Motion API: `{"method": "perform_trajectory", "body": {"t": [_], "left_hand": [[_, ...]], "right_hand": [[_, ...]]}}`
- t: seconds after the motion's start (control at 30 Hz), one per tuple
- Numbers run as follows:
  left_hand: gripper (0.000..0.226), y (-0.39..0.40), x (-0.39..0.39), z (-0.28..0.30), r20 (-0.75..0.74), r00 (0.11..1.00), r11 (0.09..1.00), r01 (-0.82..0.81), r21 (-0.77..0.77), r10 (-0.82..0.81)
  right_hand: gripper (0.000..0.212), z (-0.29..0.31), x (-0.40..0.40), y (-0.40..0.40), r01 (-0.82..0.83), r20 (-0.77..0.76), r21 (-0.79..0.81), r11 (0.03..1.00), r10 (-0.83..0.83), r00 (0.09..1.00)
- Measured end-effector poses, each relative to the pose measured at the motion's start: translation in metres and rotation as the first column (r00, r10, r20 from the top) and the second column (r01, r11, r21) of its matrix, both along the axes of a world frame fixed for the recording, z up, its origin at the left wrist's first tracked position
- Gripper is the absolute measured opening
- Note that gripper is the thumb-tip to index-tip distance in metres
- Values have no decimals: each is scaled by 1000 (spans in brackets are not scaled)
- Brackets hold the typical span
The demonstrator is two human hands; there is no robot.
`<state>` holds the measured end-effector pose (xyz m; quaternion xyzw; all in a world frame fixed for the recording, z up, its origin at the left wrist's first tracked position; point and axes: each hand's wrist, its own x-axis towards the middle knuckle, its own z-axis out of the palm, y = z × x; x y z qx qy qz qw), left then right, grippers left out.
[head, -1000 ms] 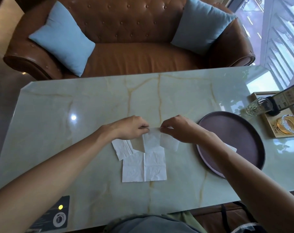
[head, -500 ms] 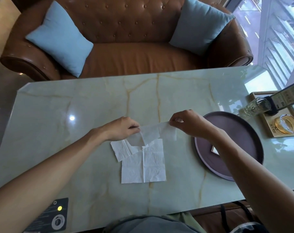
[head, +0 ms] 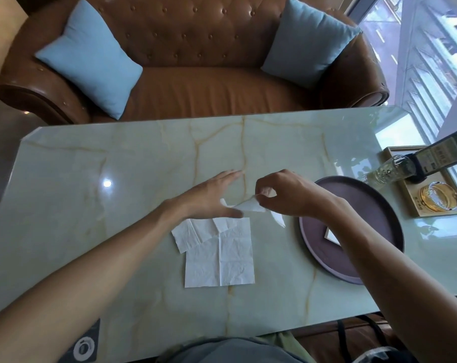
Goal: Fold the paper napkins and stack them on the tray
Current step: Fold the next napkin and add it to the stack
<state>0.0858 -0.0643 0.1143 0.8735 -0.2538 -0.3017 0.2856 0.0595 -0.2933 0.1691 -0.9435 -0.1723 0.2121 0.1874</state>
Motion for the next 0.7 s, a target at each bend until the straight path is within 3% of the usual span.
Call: {"method": "perform_trajectory", "body": {"t": [0.13,0.17,0.23,0.3,0.4,0.47,0.57,0.7], "left_hand": [[34,-36,3,-7,-14,997,988,-73,-134,72],[25,-40,2,-8,-6,995,983,-95,-155,95],[27,-42,0,-11,-34,989,971,-146,-188,142],[31,-41,-3,-11,-114,977,951,-205,-231,182],[34,-42,-4,-12,-253,939,908,-304,-288,234],[34,-41,-5,-11,-338,904,874,-371,-314,262],[34,-40,-5,-2,-466,850,811,-442,-383,243],[34,-34,-1,7,-598,772,752,-521,-404,214]], "right_hand": [[21,4,2,-6,25,52,-40,999,-23,998],[21,5,1,-9,29,60,-56,998,-25,998],[21,7,-2,-14,21,30,-56,998,-20,999],[29,9,-7,-17,64,-63,60,996,-60,996],[44,2,-5,-25,322,-99,282,904,-306,947],[32,-10,-1,-33,410,-76,306,859,-407,910],[36,-24,-2,-34,378,-203,261,888,-333,921],[15,-30,-3,-32,415,-231,311,855,-355,906]]}}
